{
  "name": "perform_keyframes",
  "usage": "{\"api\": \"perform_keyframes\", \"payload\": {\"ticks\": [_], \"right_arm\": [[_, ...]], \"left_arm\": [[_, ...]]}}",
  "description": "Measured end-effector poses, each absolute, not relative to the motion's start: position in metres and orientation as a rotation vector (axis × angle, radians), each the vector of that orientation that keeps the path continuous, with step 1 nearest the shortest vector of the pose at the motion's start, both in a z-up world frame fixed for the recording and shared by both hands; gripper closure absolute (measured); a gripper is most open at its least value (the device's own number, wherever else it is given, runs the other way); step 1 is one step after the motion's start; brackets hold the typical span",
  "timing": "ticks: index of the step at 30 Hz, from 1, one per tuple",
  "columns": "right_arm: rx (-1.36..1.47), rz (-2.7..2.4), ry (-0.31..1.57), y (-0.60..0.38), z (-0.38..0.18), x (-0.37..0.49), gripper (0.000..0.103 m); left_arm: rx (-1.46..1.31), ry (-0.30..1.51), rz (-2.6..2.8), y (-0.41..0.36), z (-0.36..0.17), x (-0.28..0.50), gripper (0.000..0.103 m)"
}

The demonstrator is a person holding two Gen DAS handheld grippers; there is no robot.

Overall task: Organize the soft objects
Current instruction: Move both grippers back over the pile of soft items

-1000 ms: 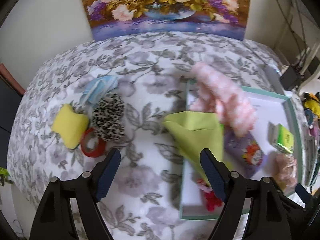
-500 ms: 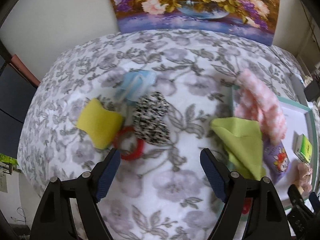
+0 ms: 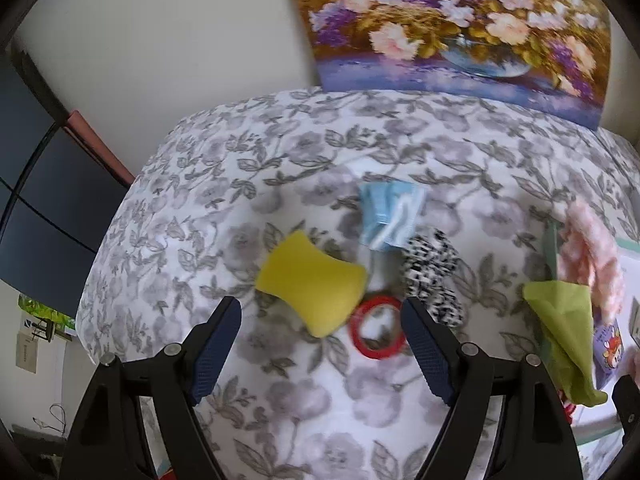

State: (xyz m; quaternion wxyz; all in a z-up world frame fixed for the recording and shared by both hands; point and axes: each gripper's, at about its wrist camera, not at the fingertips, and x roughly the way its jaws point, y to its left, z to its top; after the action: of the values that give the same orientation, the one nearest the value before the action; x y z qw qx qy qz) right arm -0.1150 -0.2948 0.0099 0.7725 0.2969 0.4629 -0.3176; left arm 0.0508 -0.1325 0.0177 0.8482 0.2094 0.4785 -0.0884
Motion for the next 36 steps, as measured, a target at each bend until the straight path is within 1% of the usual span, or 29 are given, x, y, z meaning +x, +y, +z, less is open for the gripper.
{"api": "perform_keyframes", "payload": {"ticks": [10,21,28,36], "right_arm": [[0.614,-0.618,0.994,-0.262,0.020,-0.077,0.000],[0.607,-0.523,1.005,-0.214,0.017,-0.021,0.000],[0.620,-0.479,1.033,-0.196,0.002,0.010,0.000],[0.634,-0.486,1.084,-0.201,-0.024,0.036,0.000]], "left_arm": [[0.404,1.000,-0.121,-0.090,0.027,0.083,0.021],[0.369,0.995,-0.022,-0.032,0.029,0.123,0.021],[0.334,1.038,0.005,-0.005,0.018,0.142,0.021],[0.321,1.089,-0.007,-0.006,0.001,0.161,0.021]]}}
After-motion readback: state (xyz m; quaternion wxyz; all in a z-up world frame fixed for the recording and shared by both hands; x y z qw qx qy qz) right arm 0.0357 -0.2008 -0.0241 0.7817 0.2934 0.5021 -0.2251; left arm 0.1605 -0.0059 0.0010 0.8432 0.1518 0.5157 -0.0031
